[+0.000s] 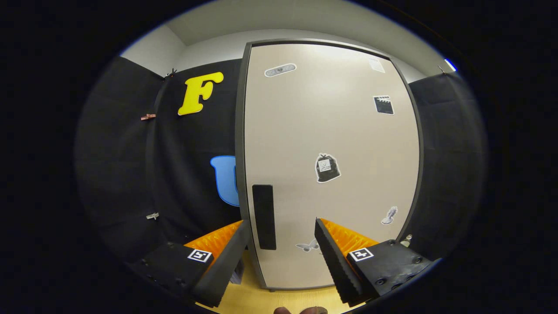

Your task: Open the shoe cabinet door, grab the shoes and put them into the shoe cabinet, then close the shoe cabinet door.

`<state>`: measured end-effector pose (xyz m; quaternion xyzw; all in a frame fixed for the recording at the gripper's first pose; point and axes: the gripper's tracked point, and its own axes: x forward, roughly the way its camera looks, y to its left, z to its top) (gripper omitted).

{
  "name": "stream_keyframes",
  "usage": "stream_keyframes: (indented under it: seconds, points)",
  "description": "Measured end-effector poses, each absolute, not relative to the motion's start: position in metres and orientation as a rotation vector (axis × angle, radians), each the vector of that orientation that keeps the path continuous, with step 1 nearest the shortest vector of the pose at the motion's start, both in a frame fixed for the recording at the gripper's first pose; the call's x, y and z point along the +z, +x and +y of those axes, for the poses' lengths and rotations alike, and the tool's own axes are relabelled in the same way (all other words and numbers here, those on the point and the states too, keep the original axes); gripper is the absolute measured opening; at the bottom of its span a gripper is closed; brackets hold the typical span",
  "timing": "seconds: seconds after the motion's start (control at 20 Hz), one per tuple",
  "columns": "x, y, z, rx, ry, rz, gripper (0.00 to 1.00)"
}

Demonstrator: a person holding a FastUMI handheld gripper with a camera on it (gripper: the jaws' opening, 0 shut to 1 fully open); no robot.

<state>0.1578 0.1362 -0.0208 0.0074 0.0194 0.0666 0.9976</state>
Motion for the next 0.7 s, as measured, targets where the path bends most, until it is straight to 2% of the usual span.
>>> stream_keyframes:
  seconds: [0.35, 0.45, 0.5, 0.55, 0.7]
  points:
    - [-0.052, 0.209, 0.161, 0.135, 0.022, 0.078, 0.98]
    - [-0.055, 0.218, 0.16, 0.114, 0.023, 0.08, 0.94]
    - [-0.057, 0.222, 0.16, 0.105, 0.025, 0.081, 0.82]
    - [-0.058, 0.222, 0.16, 0.098, 0.026, 0.083, 0.76]
    - [-0.053, 0.225, 0.168, 0.113, -0.001, 0.048, 0.4]
